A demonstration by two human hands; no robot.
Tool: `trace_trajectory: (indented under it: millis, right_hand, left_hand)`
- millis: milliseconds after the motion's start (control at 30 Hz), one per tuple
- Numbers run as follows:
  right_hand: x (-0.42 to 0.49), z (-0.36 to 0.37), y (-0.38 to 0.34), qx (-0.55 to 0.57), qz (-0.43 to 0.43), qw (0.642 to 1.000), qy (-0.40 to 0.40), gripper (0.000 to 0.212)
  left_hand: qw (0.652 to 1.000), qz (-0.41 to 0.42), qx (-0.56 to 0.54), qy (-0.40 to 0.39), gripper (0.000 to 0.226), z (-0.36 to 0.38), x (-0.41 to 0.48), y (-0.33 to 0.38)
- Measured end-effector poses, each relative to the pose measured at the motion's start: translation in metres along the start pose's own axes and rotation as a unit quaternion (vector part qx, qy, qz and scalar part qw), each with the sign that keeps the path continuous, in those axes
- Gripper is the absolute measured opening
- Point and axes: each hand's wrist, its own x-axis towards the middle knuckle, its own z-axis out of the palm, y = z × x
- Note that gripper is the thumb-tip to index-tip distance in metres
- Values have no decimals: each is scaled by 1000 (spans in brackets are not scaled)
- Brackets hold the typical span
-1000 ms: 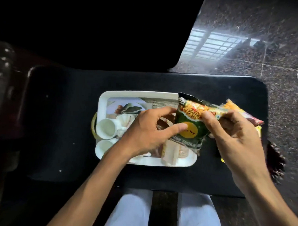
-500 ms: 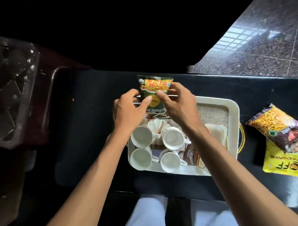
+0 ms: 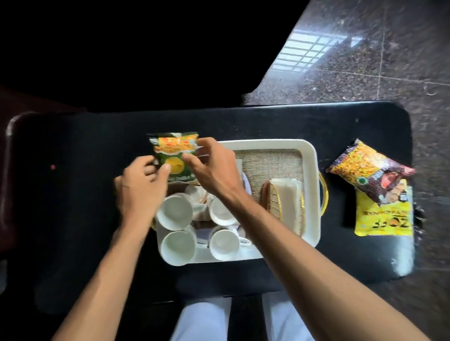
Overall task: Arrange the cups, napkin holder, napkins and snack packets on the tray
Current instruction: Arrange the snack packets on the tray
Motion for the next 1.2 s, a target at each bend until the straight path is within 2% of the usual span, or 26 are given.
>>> trace_trajectory:
  millis: [67,167,267,433,567,633,733,1033,1200]
  right_hand:
    - [-8,-17,0,21,-6,1000,20,44]
    - [-27,-62,8,56,-36,994,83,34]
    - [-54,-123,33,66,-39,987,143,25]
    - [-89,-218,105,0,24,974,227,23]
    - [-95,-274,166,-97,119,942,297,44]
    - [-92,-286,187,-104,161,939,284,60]
    - [-82,-288,204,-53,194,946,255,74]
    - [-54,-273,212,25,164,954,249,45]
    - [-45,-273,208,40,128,960,244,46]
  left_hand:
    - [999,7,-14,34,35,-7,-7,1]
    - [994,73,-29,70,36,-13,-28,14]
    - [987,149,-29,60,29,0,-63,58]
    - [963,244,-68,-89,18,58,-127,139]
    - [941,268,-46,-199,27,129,-171,181]
    - [934,265,-2,-241,32,163,-183,191]
    - [922,270,66,-269,40,200,-192,195]
    - [900,303,156,-271,50,232,-191,195]
    - [913,290,135,-252,58,233,-188,196]
